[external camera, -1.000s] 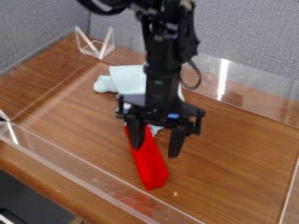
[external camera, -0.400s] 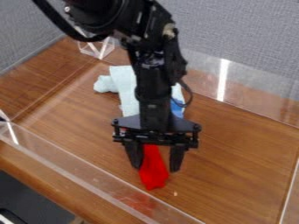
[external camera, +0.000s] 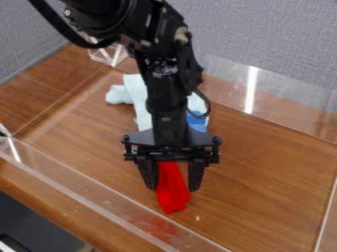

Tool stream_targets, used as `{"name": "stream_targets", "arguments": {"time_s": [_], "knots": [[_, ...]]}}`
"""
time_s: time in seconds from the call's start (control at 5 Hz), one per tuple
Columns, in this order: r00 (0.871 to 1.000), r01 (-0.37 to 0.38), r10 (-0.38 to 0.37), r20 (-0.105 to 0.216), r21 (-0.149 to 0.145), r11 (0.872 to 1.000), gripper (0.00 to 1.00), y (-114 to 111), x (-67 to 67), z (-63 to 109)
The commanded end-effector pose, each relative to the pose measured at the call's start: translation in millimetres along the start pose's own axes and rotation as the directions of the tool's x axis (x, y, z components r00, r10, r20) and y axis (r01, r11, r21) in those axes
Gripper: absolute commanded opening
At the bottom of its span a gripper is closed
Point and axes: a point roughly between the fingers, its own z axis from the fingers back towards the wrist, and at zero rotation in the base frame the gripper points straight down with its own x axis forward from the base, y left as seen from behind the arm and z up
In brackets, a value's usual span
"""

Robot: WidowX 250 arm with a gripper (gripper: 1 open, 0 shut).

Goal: Move the red object to the left of cloth

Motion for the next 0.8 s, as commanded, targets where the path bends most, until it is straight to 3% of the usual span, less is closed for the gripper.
{"name": "stream_targets", "arguments": {"time_s": [0.0,0.6], "knots": [[0.999,-0.023,0.023,0.036,-0.019,1.0,1.0,1.1,3.9,6.7],[0.998,-0.03,0.031,0.049,-0.026,0.999,1.0,0.3,3.7,7.3]]}}
